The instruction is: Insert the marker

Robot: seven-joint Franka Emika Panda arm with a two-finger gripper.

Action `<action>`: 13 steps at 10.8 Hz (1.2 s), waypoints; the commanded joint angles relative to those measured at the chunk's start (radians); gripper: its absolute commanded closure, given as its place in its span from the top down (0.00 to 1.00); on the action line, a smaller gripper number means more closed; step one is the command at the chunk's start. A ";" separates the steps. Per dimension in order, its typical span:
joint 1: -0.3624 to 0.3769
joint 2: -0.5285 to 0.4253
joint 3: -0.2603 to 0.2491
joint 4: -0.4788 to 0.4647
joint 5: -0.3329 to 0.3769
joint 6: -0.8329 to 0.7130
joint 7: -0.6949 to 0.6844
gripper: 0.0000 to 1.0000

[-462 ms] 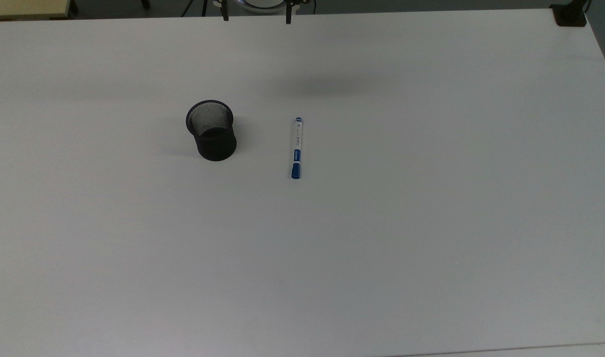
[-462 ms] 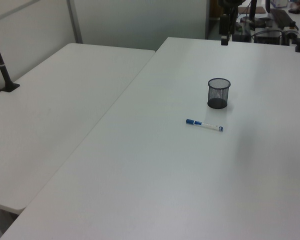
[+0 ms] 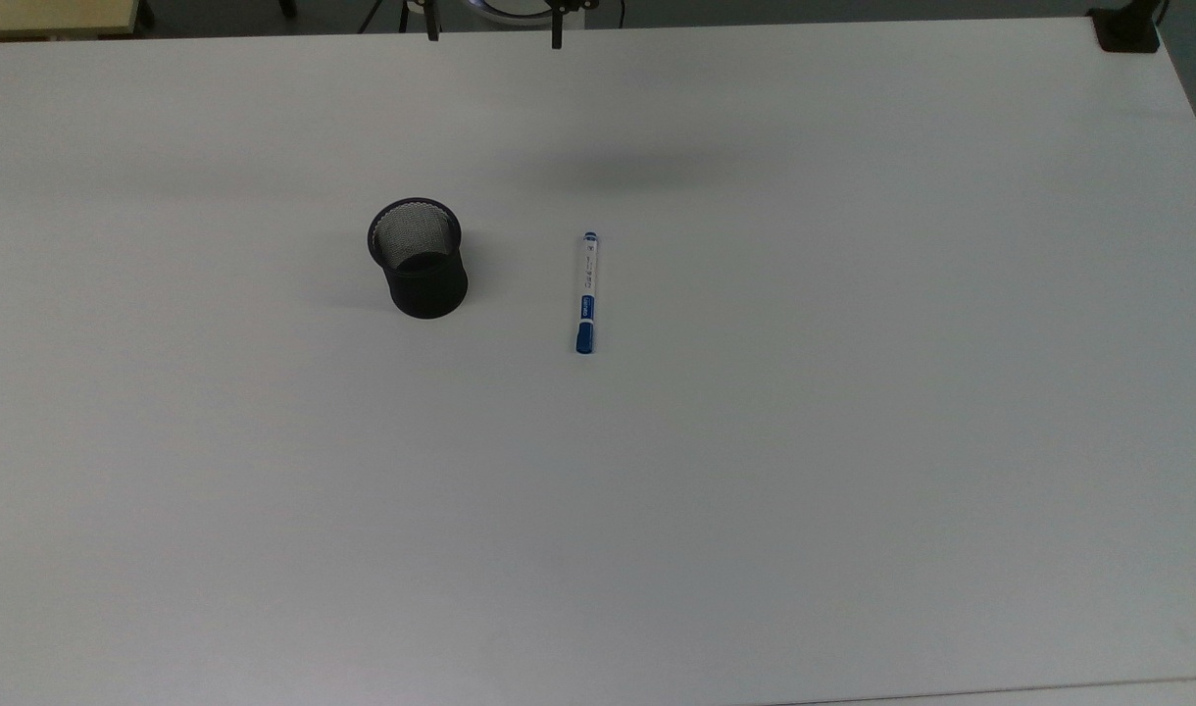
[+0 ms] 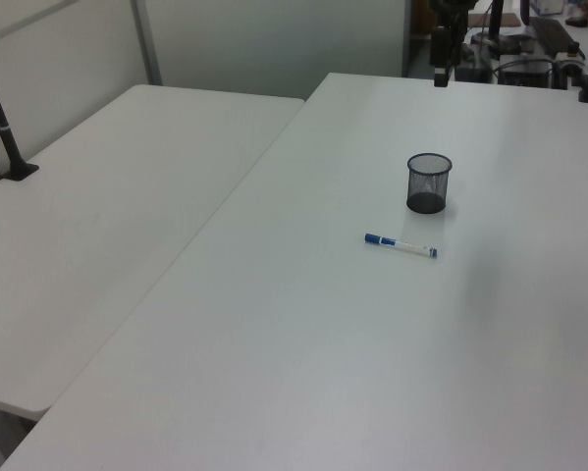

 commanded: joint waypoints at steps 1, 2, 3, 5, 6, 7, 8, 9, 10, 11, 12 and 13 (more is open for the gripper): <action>0.002 -0.004 -0.004 -0.011 0.003 0.013 -0.017 1.00; 0.002 0.008 -0.004 -0.011 0.000 0.015 -0.028 1.00; 0.001 0.038 -0.004 -0.010 0.005 0.032 -0.031 1.00; 0.010 0.116 0.002 -0.013 0.014 0.111 -0.014 1.00; 0.010 0.152 0.002 -0.026 0.014 0.160 -0.012 1.00; 0.011 0.179 0.004 -0.040 0.014 0.211 -0.012 1.00; 0.015 0.206 0.005 -0.056 0.011 0.251 -0.012 1.00; 0.031 0.236 0.007 -0.062 0.006 0.278 -0.012 1.00; 0.037 0.270 0.007 -0.062 0.003 0.302 -0.012 1.00; 0.039 0.298 0.007 -0.062 0.002 0.323 -0.012 1.00; 0.042 0.328 0.007 -0.062 0.000 0.348 -0.012 0.99; 0.045 0.362 0.007 -0.062 -0.001 0.357 -0.012 0.96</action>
